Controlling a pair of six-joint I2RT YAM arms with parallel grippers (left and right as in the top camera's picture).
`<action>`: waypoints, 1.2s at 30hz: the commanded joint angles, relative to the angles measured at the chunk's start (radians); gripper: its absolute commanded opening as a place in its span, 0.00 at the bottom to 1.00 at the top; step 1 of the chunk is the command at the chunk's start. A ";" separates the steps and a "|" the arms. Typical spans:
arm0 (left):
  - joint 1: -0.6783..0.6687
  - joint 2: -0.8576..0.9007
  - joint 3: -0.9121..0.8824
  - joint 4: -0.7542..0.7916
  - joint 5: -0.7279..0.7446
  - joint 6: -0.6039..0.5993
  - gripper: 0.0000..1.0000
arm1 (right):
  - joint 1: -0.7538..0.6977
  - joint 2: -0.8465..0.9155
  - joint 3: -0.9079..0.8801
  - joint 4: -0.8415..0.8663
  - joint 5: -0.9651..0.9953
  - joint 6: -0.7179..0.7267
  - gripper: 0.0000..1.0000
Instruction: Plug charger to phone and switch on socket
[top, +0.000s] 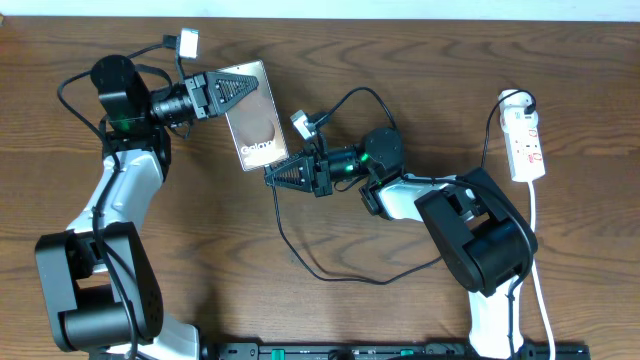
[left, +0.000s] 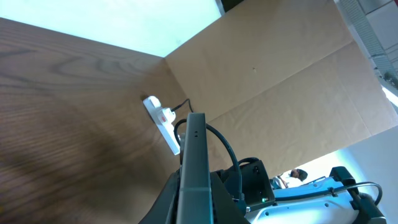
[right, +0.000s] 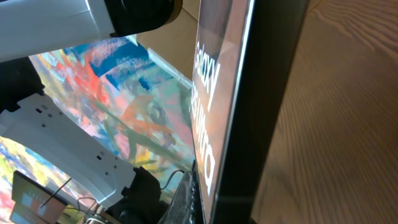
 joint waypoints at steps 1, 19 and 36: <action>-0.019 -0.016 -0.003 -0.003 0.122 0.013 0.07 | -0.031 -0.014 0.028 0.022 0.183 0.002 0.01; -0.019 -0.016 -0.003 -0.003 0.122 0.035 0.07 | -0.031 -0.014 0.028 0.022 0.137 0.008 0.99; 0.126 -0.016 -0.003 -0.042 0.121 0.074 0.07 | -0.061 -0.014 0.028 0.022 0.098 0.031 0.99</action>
